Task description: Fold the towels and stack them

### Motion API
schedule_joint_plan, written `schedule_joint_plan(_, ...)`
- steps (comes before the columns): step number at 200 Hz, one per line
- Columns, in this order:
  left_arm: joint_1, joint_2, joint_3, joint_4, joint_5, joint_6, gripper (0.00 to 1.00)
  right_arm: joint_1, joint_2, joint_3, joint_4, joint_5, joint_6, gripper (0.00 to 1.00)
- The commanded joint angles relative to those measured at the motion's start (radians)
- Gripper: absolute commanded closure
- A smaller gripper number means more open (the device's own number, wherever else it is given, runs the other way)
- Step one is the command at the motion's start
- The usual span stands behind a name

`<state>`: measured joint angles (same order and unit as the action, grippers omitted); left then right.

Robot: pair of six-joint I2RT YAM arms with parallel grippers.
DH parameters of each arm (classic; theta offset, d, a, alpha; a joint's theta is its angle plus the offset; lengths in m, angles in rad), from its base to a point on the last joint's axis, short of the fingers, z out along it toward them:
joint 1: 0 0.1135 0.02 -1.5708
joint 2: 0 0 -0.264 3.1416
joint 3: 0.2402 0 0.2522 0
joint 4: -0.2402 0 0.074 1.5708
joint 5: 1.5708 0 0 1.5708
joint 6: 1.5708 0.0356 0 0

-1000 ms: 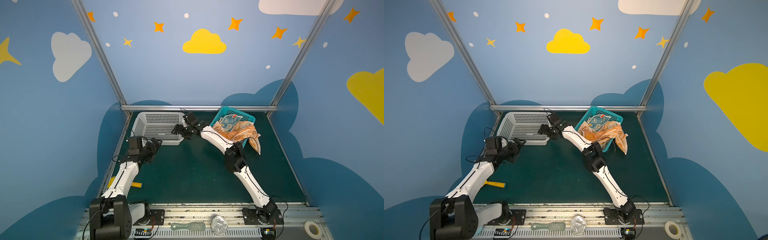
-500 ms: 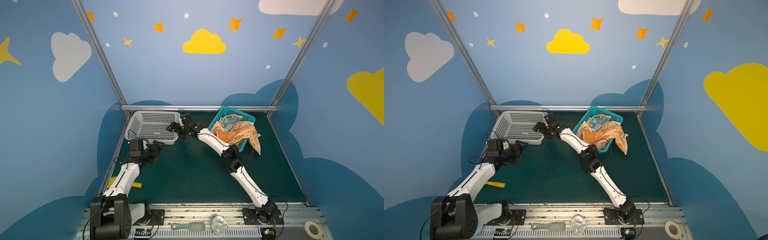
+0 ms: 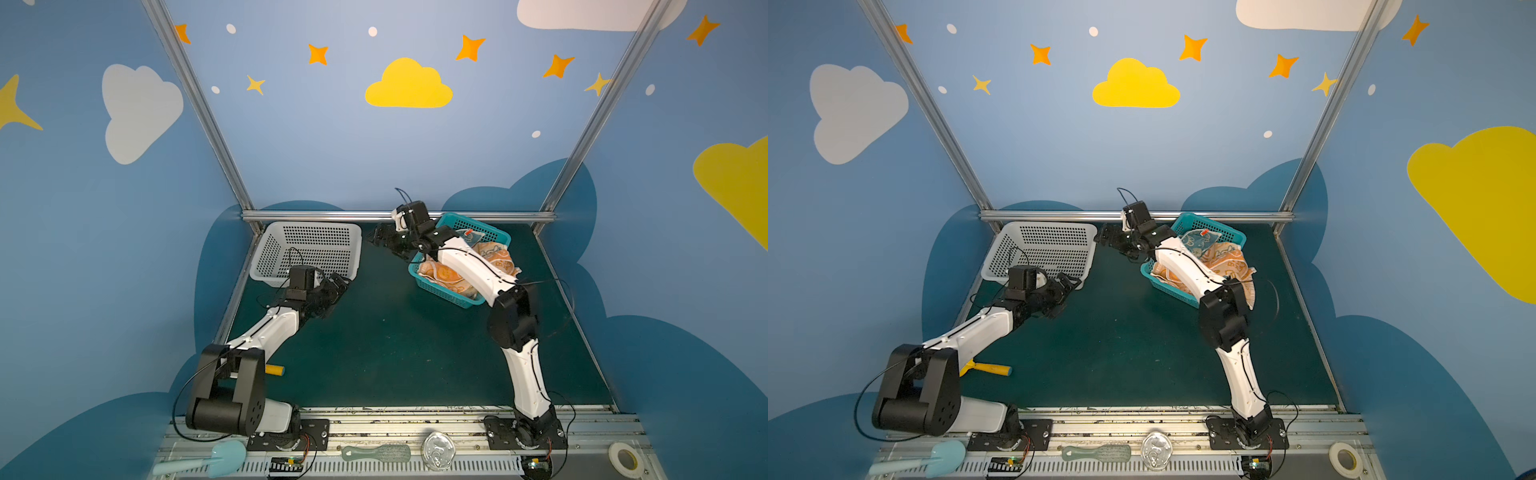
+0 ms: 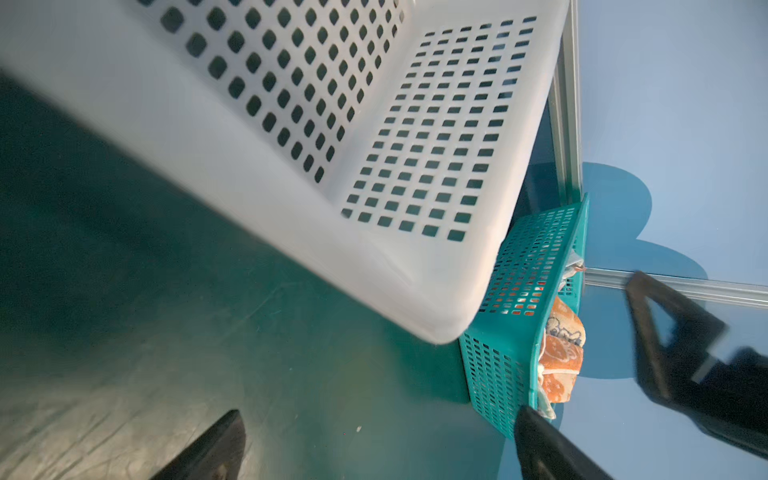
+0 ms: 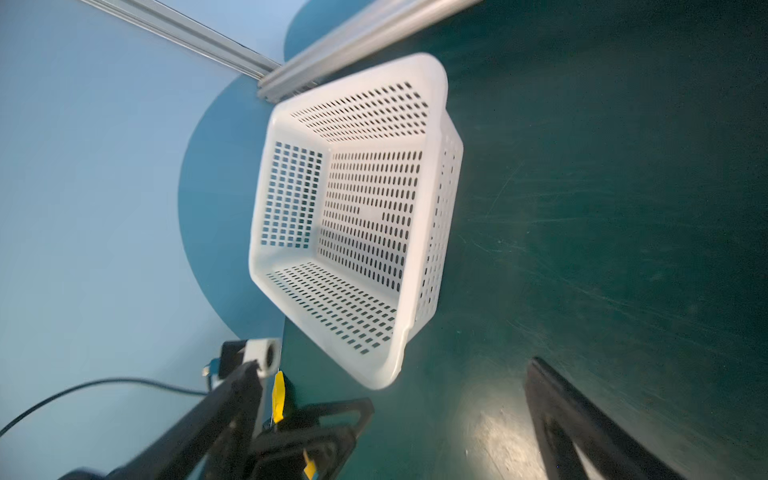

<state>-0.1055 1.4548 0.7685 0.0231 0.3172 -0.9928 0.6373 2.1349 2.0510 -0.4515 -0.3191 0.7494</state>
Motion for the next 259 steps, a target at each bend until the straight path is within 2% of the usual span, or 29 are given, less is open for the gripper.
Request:
schedule_joint_plan(1, -0.002, 0.046, 0.032, 0.049, -0.066, -0.013, 0.0, -0.009, -0.11, -0.084, -0.044, 0.018, -0.093, 0.02)
schedule_joint_plan(27, 0.005, 0.063, 0.062, 0.025, -0.151, 0.0, 0.0, -0.029, -0.223, -0.188, -0.077, 0.026, -0.136, 0.02)
schedule_joint_plan(56, 0.031, 0.095, 0.093, 0.031, -0.169, -0.002, 0.0, -0.035, -0.307, -0.264, -0.115, 0.04, -0.185, 0.02)
schedule_joint_plan(78, 0.057, 0.126, 0.097, 0.071, -0.173, -0.024, 0.0, -0.037, -0.353, -0.338, -0.094, 0.031, -0.176, 0.02)
schedule_joint_plan(138, 0.1, 0.201, 0.159, 0.083, -0.188, -0.018, 0.0, -0.028, -0.359, -0.436, -0.056, 0.002, -0.16, 0.02)
schedule_joint_plan(187, 0.133, 0.273, 0.197, 0.115, -0.157, -0.026, 0.0, 0.008, -0.252, -0.376, -0.057, -0.029, -0.154, 0.02)
schedule_joint_plan(221, 0.132, 0.321, 0.223, 0.143, -0.139, -0.039, 0.0, 0.035, -0.116, -0.216, -0.097, -0.034, -0.154, 0.02)
schedule_joint_plan(259, 0.149, 0.288, 0.221, 0.119, -0.14, -0.018, 0.0, 0.049, 0.031, -0.043, -0.123, -0.046, -0.14, 0.02)
